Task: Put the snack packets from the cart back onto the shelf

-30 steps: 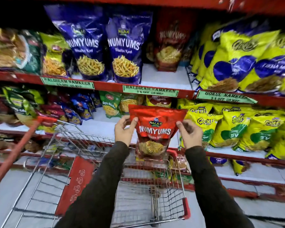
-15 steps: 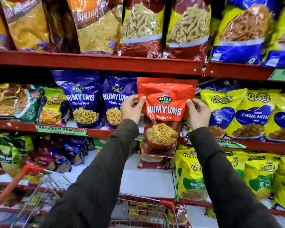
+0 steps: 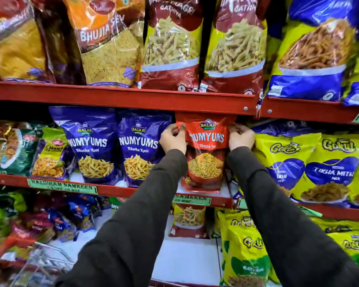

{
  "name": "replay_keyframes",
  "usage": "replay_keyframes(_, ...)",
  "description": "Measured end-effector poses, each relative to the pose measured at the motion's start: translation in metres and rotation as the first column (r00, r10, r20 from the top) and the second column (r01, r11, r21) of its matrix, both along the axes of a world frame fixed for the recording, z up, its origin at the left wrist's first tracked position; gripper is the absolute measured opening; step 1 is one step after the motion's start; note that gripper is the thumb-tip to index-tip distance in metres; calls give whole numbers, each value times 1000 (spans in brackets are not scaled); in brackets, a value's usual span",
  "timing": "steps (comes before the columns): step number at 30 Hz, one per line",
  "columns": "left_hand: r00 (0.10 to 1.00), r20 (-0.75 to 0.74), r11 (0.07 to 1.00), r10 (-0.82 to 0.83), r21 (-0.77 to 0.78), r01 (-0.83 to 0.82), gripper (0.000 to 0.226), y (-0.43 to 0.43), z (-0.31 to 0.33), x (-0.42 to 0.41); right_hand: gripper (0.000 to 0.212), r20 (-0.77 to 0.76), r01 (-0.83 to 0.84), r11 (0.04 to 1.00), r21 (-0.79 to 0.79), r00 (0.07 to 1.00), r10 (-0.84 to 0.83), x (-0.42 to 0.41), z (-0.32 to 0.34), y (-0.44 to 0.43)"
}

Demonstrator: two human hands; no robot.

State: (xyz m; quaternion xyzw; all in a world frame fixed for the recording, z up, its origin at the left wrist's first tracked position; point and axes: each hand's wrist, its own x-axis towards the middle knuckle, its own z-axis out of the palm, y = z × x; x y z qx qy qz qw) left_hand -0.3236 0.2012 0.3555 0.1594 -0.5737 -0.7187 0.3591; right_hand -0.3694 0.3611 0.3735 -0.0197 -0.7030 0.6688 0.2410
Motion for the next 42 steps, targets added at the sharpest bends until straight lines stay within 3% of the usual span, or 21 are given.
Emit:
replay_keyframes(3, 997, 17, 996, 73, -45, -72, 10, 7, -5, -27, 24, 15, 11, 996, -83, 1000, -10, -27, -5, -7)
replay_keyframes(6, 992, 47, 992, 120, -38, -118, 31, 13, -12, -51, 23, 29, 14, 999, -35, 999, -13, -54, -16, -17)
replay_keyframes(12, 986, 145, 974, -76, -199, 104, 56, 7, -39, -48, 38, 102, -180, 983, -31, 978, 183, -47, -41, -24)
replay_keyframes(16, 916, 284, 943, -282, -94, 320, 70, 3, -72, -49, 53, 218, -301, 947, -112, 922, 319, -33, -82, -23)
replay_keyframes(19, 870, 314, 907, -381, -56, 417, 75, -8, -116, -63, 50, 300, -354, 929, -110, 879, 371, -28, -105, -21)
replay_keyframes(21, 862, 294, 897, -414, -32, 442, 82, -11, -123, -60, 45, 276, -377, 914, -149, 872, 405, -27, -112, -20)
replay_keyframes(31, 880, 238, 909, -411, 39, 415, 71, -5, -119, -9, 16, 256, -432, 839, -330, 815, 520, 12, -118, -5)
replay_keyframes(36, 879, 272, 910, -392, -24, 413, 63, -6, -123, 12, 19, 227, -434, 846, -308, 830, 509, 39, -114, 1)
replay_keyframes(42, 855, 315, 891, -411, -57, 450, 64, -3, -120, 25, 39, 295, -470, 839, -274, 790, 538, 31, -124, -2)
